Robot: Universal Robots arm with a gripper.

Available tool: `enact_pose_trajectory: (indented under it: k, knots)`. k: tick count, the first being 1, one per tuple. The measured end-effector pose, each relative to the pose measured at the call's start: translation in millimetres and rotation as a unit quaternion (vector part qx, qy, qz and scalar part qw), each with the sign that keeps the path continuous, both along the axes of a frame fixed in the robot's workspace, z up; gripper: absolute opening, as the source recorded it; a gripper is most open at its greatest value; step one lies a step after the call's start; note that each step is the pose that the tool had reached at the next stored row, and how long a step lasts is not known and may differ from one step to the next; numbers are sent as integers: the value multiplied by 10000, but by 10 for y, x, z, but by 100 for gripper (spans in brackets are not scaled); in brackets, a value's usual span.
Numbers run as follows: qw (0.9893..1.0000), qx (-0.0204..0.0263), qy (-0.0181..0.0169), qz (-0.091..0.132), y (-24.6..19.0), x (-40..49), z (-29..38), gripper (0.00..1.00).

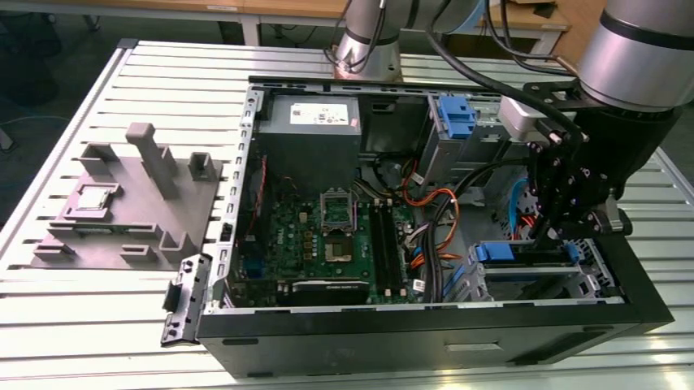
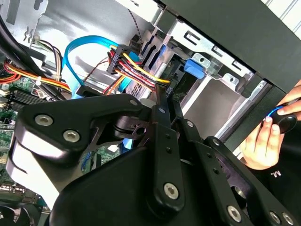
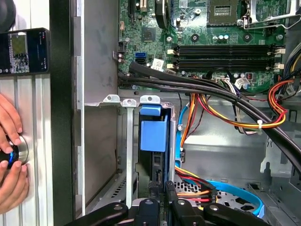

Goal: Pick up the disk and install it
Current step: 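Insert the first disk wire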

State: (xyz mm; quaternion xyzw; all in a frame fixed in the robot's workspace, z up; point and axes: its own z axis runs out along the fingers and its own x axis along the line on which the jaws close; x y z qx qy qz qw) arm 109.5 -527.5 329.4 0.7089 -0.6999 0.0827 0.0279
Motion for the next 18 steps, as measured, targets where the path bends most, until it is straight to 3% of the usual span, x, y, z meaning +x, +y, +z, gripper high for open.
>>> enact_pose_trajectory:
  k: [8, 18]
  knots:
    - [10000, 2, 0, -22, 0, 0, 2, 17]
    - [9997, -1, -5, -240, 0, 5, 12, 17]
